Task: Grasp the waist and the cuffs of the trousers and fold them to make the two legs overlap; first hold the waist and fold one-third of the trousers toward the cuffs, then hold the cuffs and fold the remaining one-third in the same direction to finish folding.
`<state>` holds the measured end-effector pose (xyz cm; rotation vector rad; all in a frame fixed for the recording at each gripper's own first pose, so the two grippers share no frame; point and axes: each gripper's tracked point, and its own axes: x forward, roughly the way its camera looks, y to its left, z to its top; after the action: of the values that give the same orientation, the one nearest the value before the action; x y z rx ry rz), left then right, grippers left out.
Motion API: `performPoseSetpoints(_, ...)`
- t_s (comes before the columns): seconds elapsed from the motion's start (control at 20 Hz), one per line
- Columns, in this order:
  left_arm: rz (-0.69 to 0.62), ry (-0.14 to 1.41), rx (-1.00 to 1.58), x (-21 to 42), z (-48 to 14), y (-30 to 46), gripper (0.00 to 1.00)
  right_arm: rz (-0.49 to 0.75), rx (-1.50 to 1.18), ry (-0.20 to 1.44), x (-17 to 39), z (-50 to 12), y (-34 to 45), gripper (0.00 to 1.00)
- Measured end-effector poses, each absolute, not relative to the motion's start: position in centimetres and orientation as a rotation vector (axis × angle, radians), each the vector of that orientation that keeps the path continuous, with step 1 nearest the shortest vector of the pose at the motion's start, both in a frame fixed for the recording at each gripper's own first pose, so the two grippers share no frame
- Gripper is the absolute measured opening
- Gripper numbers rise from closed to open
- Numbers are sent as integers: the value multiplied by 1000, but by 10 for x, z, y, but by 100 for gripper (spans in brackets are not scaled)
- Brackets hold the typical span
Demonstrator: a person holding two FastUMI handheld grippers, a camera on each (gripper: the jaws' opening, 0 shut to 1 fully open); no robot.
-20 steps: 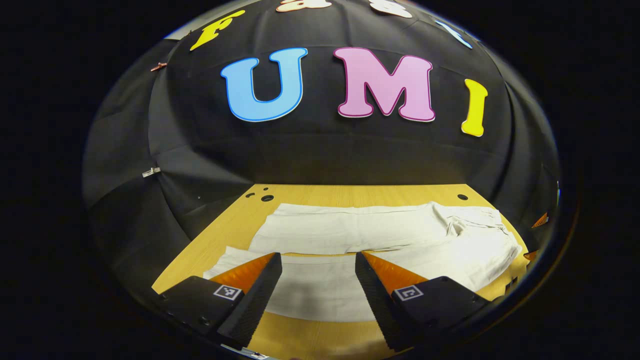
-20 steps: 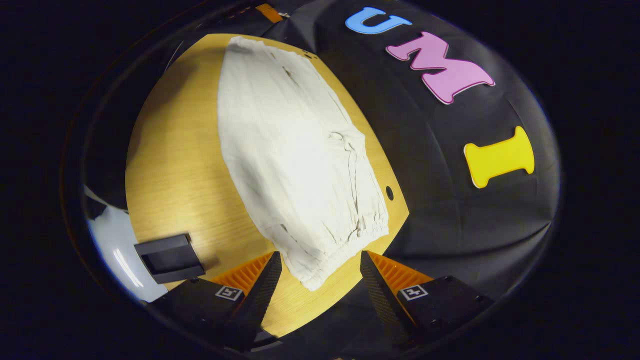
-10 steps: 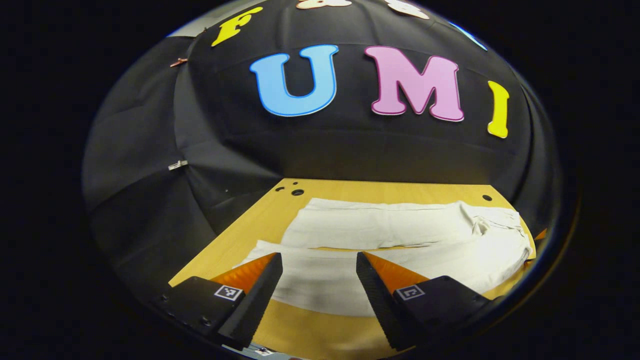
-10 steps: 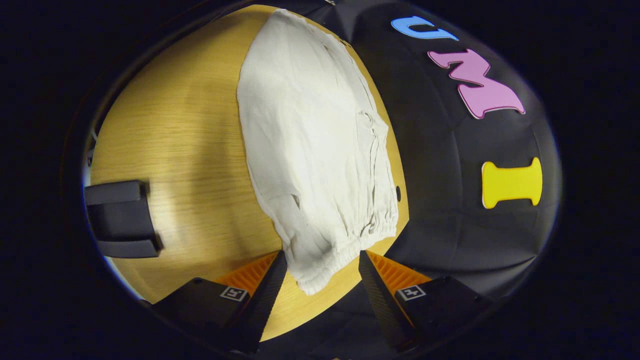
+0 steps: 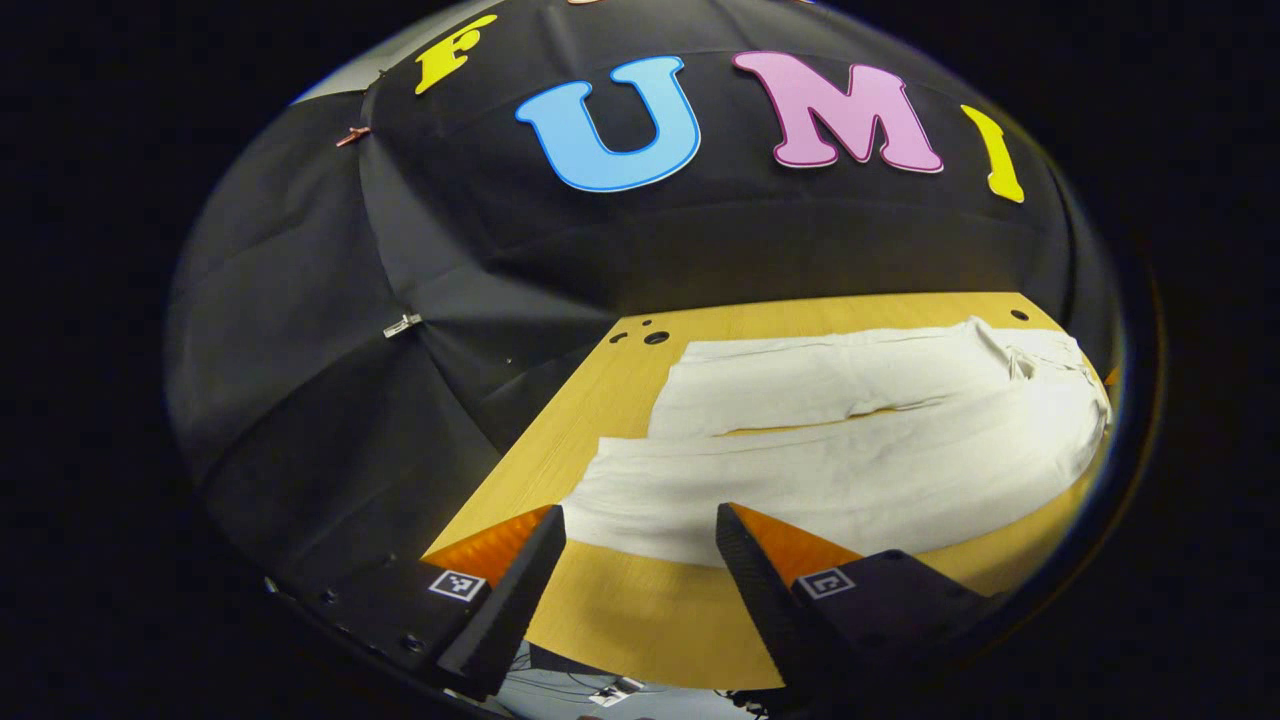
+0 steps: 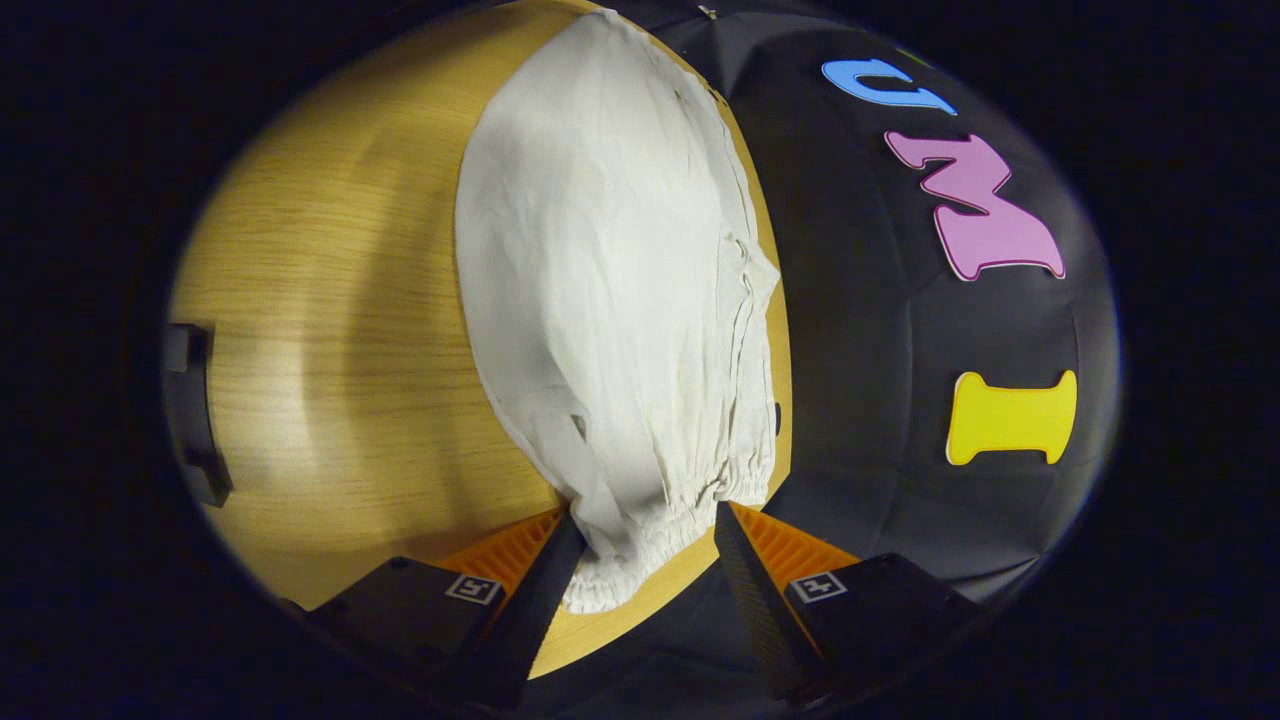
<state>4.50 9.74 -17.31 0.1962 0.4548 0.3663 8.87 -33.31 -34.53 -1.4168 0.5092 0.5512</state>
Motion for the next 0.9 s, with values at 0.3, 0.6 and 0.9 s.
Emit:
performPoseSetpoints(0.3,349,459,227,41,-184,92,97,607,-1305,675,85,-361,-333,63)
performPoseSetpoints(0.6,349,529,229,34,-214,109,97,658,-1320,736,83,-366,-329,13)
performPoseSetpoints(0.9,346,548,452,39,-215,166,96,734,-1211,877,79,-367,-323,5)
